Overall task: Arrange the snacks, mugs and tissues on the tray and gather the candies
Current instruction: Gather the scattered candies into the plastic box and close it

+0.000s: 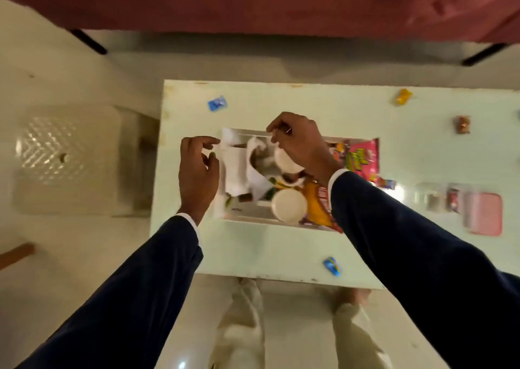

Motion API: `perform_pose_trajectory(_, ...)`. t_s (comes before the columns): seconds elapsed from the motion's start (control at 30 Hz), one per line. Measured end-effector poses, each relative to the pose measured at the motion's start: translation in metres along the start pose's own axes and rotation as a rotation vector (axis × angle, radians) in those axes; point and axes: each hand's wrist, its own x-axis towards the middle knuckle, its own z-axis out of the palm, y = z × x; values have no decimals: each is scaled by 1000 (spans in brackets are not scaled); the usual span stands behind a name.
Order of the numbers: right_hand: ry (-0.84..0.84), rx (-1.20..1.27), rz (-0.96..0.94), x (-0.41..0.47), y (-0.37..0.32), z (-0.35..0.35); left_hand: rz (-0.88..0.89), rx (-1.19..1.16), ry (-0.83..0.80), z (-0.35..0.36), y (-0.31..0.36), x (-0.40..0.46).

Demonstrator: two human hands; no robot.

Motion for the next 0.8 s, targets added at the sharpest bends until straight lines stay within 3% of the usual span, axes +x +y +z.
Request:
perform_pose_trajectory(0.1,4,-117,-47,47,-28,47,-129,21,-75,-31,-56,23)
perform_pose_trajectory(0.17,-13,-272,-100,81,-40,75,-163,103,-215,-42,-92,33)
perform_pose_trajectory(0.3,-169,-535,-107,146,-48,112,10,493,-547,-45,-137,35)
perform_pose_trajectory(0.4,-273,-750,-90,172,-42,133,45,492,-525,-36,-154,25)
perform_pose_trajectory(0.5,-244,-812,-145,178,-36,147,73,520,-486,-30,-162,20)
perform_pose_trajectory(0.6,-261,-756,-132,172,-32,140,101,576,-507,-28,-161,18)
perform_pose_trajectory(0.7,-238,-438,-2,154,-26,111,105,602,-551,-30,-155,18)
perform_pose_trajectory(0.8,-95,-222,30,128,-18,59,65,584,-584,-29,-146,19)
